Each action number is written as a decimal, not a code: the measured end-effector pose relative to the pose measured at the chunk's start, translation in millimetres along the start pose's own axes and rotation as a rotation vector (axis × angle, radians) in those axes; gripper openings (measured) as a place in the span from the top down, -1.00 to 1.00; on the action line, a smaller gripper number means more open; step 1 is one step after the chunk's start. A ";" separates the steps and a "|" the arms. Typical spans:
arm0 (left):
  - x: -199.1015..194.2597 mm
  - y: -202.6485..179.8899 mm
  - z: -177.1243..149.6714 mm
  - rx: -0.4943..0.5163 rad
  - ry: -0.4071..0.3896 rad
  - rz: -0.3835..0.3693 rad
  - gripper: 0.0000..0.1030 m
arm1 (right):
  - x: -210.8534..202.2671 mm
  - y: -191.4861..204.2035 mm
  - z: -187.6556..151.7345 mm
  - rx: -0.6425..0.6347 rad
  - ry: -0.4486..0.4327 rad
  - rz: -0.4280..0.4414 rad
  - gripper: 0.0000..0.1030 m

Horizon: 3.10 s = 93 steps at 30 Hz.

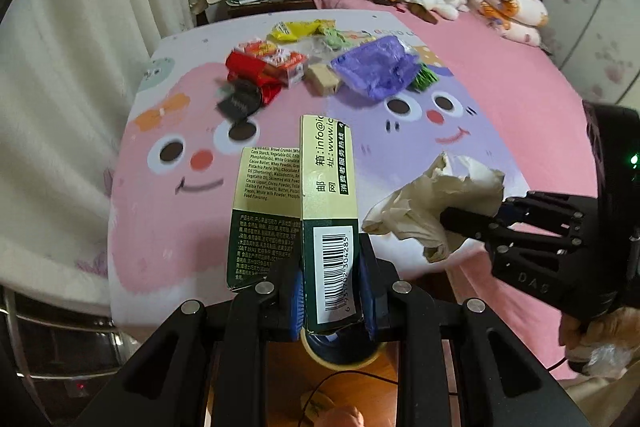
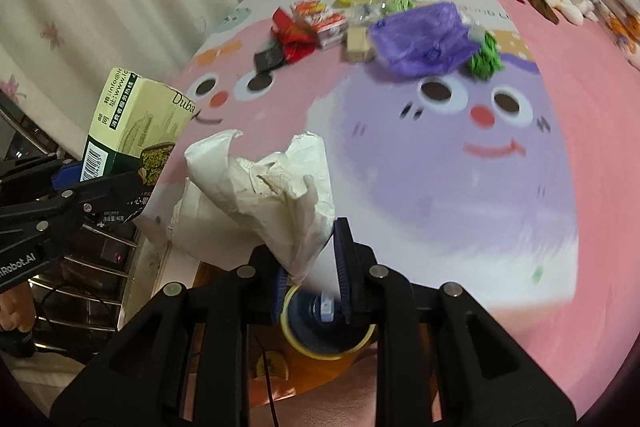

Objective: Collect trash
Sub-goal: 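Lower both held items over the bin and open both tools, then raise both open tools back over the table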

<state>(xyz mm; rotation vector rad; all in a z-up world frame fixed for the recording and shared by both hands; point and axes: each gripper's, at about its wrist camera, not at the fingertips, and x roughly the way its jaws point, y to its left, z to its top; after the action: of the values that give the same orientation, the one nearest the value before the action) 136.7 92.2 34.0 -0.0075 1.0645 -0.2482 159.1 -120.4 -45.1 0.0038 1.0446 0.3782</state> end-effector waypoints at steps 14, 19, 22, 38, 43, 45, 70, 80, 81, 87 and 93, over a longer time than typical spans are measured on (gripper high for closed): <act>-4.6 26.6 -134.7 0.008 0.108 -0.124 0.57 | 12.0 69.0 -147.8 0.121 0.156 -0.084 0.65; 27.5 21.2 -181.7 -0.017 0.192 -0.137 0.57 | 45.4 60.1 -190.0 0.183 0.222 -0.097 0.65; 58.6 19.3 -212.3 -0.050 0.259 -0.147 0.57 | 71.1 52.7 -212.5 0.213 0.258 -0.107 0.65; 267.5 7.8 -284.7 -0.178 0.358 -0.130 0.57 | 256.7 -30.1 -316.1 0.347 0.365 -0.144 0.64; 320.3 2.3 -279.7 -0.184 0.366 -0.125 0.57 | 295.1 -58.5 -322.1 0.384 0.366 -0.126 0.64; 340.8 -0.1 -276.7 -0.171 0.374 -0.114 0.56 | 306.0 -68.3 -323.0 0.406 0.365 -0.111 0.60; 178.5 16.0 -187.9 -0.140 0.213 -0.073 -0.45 | 144.1 -26.4 -229.4 0.422 0.327 -0.057 -0.03; 27.9 17.4 -129.6 -0.015 0.058 -0.075 -0.45 | 12.6 24.2 -165.2 0.371 0.173 -0.069 -0.04; 16.4 17.8 -122.1 -0.005 0.037 -0.074 -0.45 | 4.0 26.8 -159.8 0.368 0.159 -0.072 -0.04; -51.2 16.3 -72.6 0.058 -0.106 -0.044 -0.45 | -59.2 37.6 -110.7 0.329 0.006 -0.117 -0.04; -92.5 10.9 -20.2 0.102 -0.184 -0.039 -0.45 | -103.8 28.1 -68.0 0.317 -0.124 -0.158 -0.04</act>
<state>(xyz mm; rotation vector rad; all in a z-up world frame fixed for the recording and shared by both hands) 78.9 124.1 102.7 0.0401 0.8688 -0.3304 47.1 -137.9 12.9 0.2248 0.9656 0.0660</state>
